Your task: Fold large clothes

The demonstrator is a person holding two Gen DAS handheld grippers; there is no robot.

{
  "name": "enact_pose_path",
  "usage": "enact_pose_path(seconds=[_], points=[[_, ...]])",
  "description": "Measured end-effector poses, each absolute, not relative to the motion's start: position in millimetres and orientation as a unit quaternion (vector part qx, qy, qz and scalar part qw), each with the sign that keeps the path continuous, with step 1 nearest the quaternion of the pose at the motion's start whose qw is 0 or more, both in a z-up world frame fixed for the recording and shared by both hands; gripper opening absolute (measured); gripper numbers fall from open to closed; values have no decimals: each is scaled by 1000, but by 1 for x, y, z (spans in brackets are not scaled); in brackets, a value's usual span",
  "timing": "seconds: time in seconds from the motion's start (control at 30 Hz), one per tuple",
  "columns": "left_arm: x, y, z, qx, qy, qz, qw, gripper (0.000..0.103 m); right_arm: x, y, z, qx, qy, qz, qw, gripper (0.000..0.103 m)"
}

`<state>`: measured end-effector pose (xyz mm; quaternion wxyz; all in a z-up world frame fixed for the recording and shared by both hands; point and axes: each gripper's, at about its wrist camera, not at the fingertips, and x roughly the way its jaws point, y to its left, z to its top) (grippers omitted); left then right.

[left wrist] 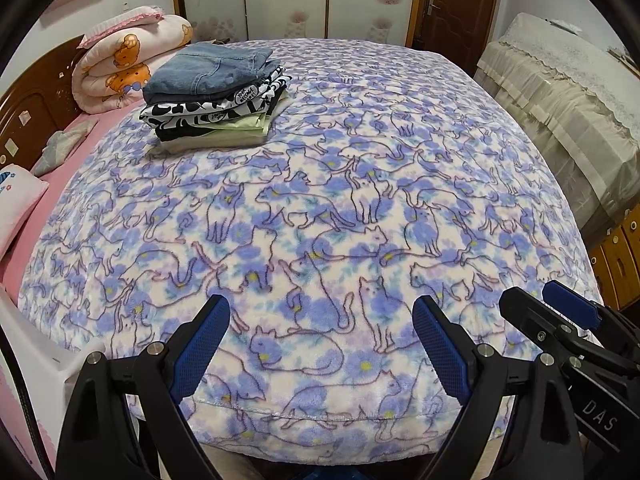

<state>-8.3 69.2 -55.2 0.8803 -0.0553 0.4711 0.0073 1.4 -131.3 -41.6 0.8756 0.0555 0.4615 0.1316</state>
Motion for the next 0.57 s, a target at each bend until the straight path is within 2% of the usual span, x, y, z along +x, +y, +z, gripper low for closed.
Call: enact_pose_path(seconds=[0.57], points=[[-10,75,-57,-54,469,9,882,91,1,-128,-41,54,459,132,877,66]])
